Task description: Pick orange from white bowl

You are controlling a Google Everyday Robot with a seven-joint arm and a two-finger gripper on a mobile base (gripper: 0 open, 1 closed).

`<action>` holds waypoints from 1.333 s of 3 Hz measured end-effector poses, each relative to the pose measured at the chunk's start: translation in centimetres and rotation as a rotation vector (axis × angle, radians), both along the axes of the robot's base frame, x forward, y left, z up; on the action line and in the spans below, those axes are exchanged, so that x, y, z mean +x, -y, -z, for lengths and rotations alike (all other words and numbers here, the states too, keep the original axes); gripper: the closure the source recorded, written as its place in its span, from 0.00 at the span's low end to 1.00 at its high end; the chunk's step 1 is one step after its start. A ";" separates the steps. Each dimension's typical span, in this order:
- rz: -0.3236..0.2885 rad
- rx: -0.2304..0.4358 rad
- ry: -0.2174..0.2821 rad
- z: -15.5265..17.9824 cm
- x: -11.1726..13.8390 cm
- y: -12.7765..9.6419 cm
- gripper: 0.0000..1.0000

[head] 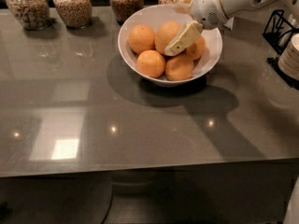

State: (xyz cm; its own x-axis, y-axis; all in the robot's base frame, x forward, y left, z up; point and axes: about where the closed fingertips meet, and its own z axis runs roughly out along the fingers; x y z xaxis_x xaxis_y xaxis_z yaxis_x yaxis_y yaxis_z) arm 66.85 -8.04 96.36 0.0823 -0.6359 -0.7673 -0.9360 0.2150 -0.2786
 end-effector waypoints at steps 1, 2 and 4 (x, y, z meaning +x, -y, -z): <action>-0.018 -0.021 -0.030 1.3 0.4 -0.7 0.10; -0.032 -0.040 -0.068 2.7 0.1 -1.1 0.12; -0.046 -0.049 -0.082 3.3 -0.2 -1.4 0.54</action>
Offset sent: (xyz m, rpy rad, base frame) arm -0.0045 0.0088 -0.0413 -0.0639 0.1084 0.0404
